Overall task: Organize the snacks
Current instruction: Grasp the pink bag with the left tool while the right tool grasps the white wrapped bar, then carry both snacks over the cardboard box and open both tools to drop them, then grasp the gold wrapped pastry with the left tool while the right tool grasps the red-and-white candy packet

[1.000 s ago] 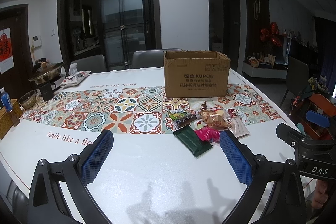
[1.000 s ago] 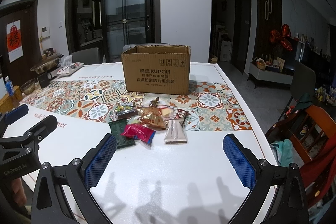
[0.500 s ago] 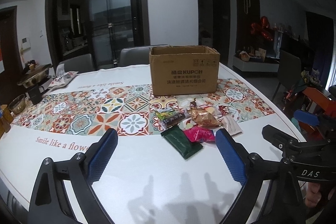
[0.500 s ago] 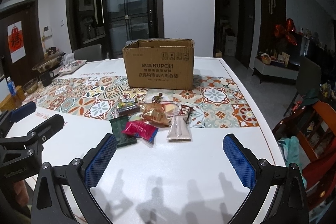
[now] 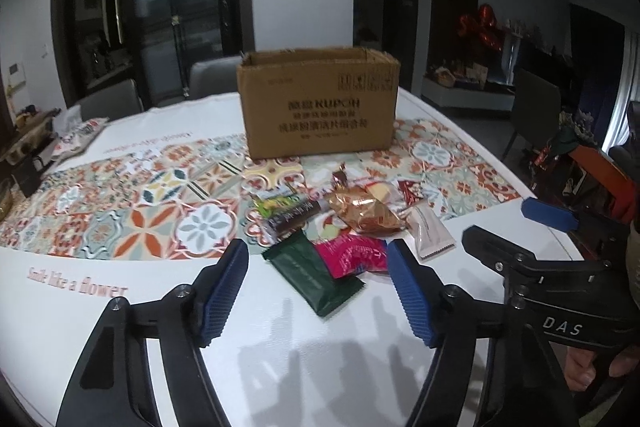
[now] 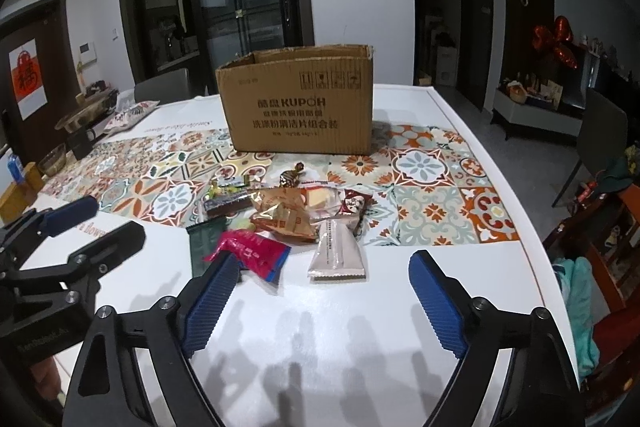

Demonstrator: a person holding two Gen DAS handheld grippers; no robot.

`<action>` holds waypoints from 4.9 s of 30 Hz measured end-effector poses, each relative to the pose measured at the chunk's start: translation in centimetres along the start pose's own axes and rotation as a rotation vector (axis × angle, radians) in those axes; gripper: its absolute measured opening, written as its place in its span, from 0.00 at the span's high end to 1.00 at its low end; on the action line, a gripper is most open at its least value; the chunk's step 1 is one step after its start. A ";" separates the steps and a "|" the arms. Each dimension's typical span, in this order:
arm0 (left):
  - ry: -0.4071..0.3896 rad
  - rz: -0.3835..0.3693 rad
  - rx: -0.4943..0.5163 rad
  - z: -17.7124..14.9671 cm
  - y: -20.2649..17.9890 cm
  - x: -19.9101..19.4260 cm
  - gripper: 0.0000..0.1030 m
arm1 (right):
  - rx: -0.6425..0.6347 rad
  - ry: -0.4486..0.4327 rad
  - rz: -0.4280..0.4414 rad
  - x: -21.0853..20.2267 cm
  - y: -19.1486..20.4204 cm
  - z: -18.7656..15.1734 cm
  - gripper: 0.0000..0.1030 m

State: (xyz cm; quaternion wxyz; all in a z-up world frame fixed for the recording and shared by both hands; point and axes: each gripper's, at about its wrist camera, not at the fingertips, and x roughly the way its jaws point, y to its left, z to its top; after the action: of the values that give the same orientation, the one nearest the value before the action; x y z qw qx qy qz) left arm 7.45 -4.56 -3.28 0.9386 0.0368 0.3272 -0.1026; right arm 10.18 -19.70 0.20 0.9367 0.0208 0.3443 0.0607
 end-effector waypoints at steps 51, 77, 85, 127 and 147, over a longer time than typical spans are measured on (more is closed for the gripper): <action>0.103 -0.107 -0.031 0.5 -0.8 6.2 0.90 | 0.036 0.156 0.061 7.2 -0.5 0.7 0.62; -0.128 -0.072 -0.025 8.5 1.5 0.9 0.91 | -0.040 -0.083 0.087 0.8 1.8 9.4 0.62; -0.143 -0.073 -0.024 12.5 2.5 2.6 0.91 | -0.043 -0.062 0.105 3.5 1.2 12.9 0.62; 0.026 0.011 -0.024 26.5 6.8 15.8 0.59 | -0.011 0.126 0.111 16.3 -1.1 27.4 0.41; -0.133 -0.009 0.037 20.0 3.9 5.3 0.35 | -0.008 -0.044 0.074 6.1 -1.9 20.8 0.38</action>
State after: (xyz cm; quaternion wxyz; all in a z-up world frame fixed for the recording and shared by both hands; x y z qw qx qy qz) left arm 24.48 -4.39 9.11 0.9569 0.0459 0.2625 -0.1152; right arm 28.47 -20.73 11.97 0.9412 0.0312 0.3224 0.0961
